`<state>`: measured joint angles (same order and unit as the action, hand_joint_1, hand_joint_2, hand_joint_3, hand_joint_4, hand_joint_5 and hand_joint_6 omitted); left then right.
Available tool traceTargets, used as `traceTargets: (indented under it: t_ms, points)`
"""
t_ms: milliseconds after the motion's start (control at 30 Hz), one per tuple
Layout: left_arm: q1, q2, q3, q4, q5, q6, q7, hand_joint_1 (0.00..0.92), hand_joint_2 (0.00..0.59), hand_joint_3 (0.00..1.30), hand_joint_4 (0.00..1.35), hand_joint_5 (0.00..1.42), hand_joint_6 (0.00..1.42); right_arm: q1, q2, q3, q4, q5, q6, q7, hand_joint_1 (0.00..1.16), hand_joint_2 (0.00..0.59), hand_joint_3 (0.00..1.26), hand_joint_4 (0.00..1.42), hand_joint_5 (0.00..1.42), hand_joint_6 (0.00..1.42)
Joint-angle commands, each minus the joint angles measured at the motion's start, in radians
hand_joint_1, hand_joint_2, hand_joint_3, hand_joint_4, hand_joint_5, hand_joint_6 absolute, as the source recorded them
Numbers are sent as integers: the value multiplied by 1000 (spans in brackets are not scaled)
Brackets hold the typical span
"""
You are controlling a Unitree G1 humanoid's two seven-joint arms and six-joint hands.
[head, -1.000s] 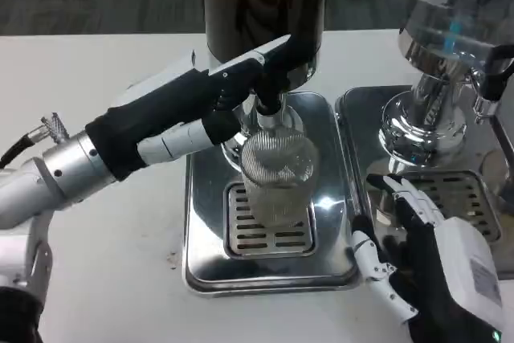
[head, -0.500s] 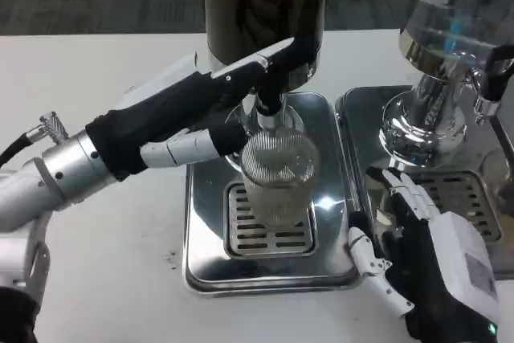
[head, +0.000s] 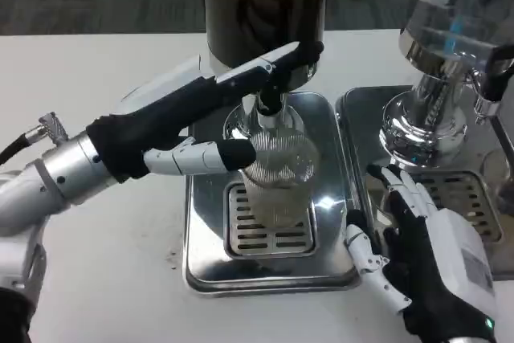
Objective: Grasp the cup under the faucet to collect the drink, then remove the cup.
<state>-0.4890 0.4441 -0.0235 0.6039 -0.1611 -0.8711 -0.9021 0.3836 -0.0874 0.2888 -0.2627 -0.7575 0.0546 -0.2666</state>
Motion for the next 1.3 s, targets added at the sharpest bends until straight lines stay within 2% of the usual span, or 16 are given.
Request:
traceTargets:
  t_ms: [33, 300, 433, 567, 833, 1300]
  points:
    - [-12, 13, -27, 7, 35, -29, 3, 0, 62, 49, 0, 0, 97, -9, 7, -2, -5, 14, 22, 13, 205, 449, 127, 33, 17, 167]
    - [-12, 25, -43, 7, 49, -52, 33, 0, 65, 49, 0, 0, 101, -30, 16, -16, -13, 72, 38, 48, 336, 345, 84, 1, 15, 144]
    - [-12, 33, -52, 6, 60, -63, 49, 0, 67, 49, 0, 0, 102, -44, 13, -21, -17, 100, 42, 70, 396, 313, 65, 0, 15, 129]
    - [-12, 39, -58, 6, 76, -76, 67, 0, 68, 49, 0, 0, 103, -57, 9, -26, -20, 119, 45, 88, 418, 363, 44, 0, 1, 113]
    - [-16, 53, -70, 10, 113, -101, 103, 0, 68, 49, 0, 0, 103, -92, 1, -32, -22, 153, 49, 131, 505, 339, 6, 0, 0, 68]
    - [-20, 85, -102, 17, 222, -158, 210, 0, 66, 49, 0, 0, 103, -124, -2, -41, -30, 195, 69, 178, 541, 330, 0, 0, 0, 48]
